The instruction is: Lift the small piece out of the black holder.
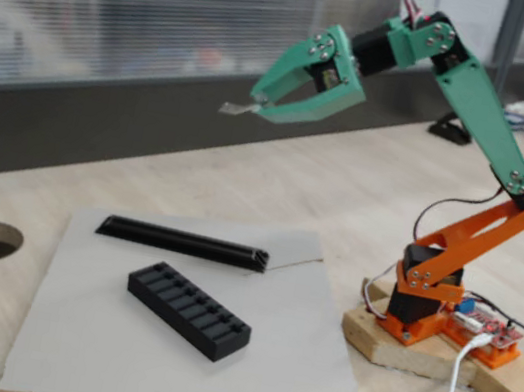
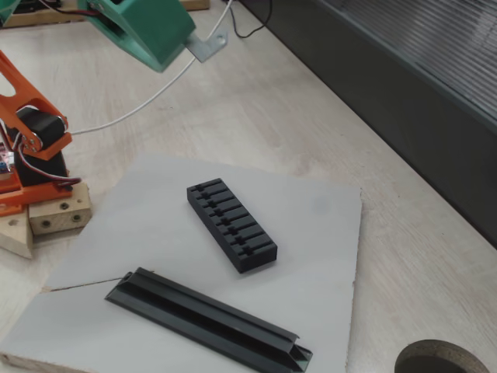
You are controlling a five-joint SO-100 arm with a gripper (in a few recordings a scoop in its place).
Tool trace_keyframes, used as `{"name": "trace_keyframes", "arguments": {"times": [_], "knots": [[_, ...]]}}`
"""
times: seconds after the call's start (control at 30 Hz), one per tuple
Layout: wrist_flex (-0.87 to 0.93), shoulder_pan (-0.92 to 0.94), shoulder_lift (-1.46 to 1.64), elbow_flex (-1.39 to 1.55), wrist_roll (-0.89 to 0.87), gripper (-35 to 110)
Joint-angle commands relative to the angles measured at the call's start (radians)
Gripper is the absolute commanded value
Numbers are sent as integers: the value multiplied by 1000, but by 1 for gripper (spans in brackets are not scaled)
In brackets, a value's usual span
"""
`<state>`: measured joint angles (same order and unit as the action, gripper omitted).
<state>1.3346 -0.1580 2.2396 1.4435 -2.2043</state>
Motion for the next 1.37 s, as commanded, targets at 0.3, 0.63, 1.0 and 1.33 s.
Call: {"name": "trace_keyframes", "arguments": {"times": [0.3,0.63,1.0,1.33], "knots": [[2,-3,54,-9,-5,2],[9,-3,40,2,-6,2],[14,-3,46,2,-6,2],[11,-5,49,2,-6,2]]}}
